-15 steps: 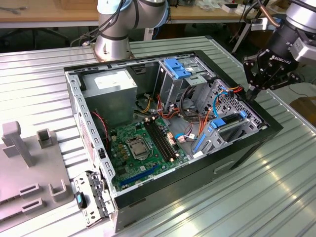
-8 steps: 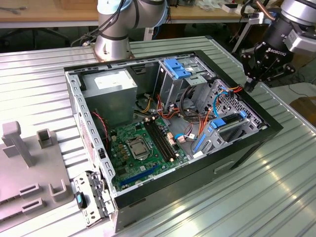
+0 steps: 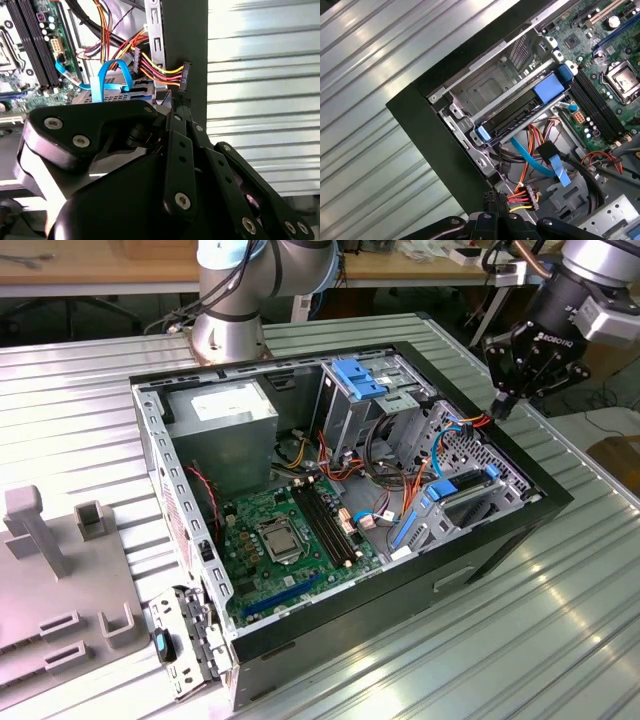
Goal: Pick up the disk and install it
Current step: 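Insert the first disk wire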
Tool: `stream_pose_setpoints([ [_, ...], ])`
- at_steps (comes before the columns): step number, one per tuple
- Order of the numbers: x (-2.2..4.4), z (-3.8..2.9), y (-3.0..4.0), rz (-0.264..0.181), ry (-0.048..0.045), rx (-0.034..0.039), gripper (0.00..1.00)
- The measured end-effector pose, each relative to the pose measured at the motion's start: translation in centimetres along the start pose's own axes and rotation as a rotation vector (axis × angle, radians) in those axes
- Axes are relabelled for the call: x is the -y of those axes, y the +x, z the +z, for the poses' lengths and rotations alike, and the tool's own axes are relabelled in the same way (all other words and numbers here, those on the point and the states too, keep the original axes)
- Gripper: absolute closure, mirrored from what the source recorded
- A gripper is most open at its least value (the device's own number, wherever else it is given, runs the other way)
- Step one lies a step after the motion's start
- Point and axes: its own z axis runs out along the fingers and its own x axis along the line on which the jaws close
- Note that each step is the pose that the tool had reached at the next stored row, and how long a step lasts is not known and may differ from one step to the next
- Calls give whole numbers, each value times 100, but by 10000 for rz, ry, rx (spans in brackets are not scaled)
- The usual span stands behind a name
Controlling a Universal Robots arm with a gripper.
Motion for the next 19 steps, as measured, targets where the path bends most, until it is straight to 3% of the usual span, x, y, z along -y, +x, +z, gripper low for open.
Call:
stream_pose_setpoints([
  [3,1,35,-1,-1044,17,-15,89],
  [6,1,46,-1,-1716,27,-34,89],
  [10,29,48,-5,-1967,11,-60,89],
  [13,120,45,-49,-2027,-126,-137,89],
  [15,140,45,-55,-2151,-135,-145,89],
  [19,143,47,-52,-2961,-119,-166,89],
])
